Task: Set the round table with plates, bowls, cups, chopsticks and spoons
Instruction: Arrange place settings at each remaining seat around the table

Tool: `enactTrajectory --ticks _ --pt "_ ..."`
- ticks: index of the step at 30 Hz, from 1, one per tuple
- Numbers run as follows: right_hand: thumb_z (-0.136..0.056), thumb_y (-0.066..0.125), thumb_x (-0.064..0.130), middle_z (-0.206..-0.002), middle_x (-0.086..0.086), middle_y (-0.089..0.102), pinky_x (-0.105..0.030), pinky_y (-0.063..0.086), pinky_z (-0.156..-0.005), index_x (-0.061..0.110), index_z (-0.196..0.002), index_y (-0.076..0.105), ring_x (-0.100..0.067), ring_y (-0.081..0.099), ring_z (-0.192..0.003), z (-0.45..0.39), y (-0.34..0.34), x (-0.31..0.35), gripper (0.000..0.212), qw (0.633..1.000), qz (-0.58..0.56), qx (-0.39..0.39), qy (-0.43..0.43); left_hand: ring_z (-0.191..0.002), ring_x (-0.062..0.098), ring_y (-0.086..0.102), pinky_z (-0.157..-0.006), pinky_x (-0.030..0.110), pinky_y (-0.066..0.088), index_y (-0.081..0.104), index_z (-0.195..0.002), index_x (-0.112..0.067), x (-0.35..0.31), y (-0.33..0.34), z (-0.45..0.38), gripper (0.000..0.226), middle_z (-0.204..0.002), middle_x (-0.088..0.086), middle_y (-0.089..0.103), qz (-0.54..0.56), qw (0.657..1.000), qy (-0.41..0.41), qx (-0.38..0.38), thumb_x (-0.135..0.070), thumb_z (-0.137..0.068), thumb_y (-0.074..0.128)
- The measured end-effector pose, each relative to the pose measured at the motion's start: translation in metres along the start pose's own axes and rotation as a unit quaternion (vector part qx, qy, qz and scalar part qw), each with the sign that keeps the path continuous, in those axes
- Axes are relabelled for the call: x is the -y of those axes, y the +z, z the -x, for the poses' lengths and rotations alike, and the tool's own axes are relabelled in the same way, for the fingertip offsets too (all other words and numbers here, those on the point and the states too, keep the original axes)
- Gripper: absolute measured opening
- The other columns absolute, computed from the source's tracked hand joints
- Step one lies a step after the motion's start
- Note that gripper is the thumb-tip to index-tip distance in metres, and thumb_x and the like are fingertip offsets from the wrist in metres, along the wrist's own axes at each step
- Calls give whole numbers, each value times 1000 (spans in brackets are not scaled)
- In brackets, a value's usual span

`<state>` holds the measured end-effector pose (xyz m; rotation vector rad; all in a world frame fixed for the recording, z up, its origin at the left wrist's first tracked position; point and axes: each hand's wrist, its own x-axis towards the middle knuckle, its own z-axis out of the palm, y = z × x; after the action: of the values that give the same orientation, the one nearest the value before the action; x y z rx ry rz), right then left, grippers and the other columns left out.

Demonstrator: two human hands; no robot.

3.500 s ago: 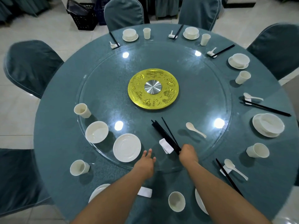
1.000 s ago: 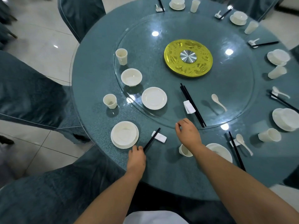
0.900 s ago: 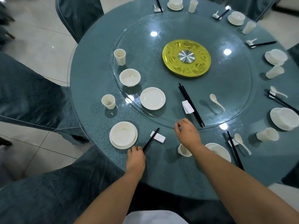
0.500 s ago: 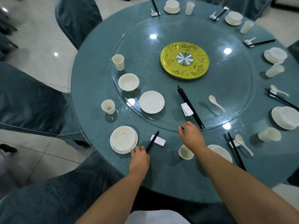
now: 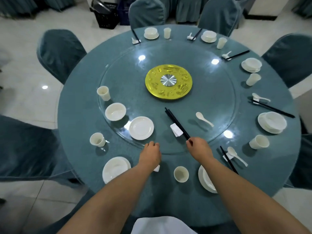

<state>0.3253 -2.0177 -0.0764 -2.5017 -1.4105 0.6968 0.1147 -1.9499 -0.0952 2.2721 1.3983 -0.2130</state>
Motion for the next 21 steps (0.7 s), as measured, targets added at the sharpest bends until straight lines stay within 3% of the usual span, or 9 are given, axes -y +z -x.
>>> enactTrajectory --ticks 7,14,21 --pt "-92 45 27 -68 -5 53 -29 38 -58 13 -66 49 -28 52 -67 -29 -41 -30 30 995 7 -22 96 -120 31 48 -99 43 44 53 -128 -13 -45 -28 -51 35 -128 9 52 -9 999 40 7 -28 -97 44" --pt "-97 44 26 -93 -10 65 -32 46 -69 9 -92 65 -32 63 -83 -83 -65 -58 28 988 28 -50 143 -118 28 52 -98 42 46 55 -129 -14 -80 -42 -114 35 -129 6 53 42 997 61 22 -26 -99 42" --pt "-97 50 24 -113 -9 57 -37 51 -82 8 -111 65 -30 59 -100 -140 -63 -80 26 988 26 -33 147 -105 22 53 -86 40 52 58 -115 -19 -88 -33 -162 23 -116 -1 56 66 997 47 8 -27 -100 43"
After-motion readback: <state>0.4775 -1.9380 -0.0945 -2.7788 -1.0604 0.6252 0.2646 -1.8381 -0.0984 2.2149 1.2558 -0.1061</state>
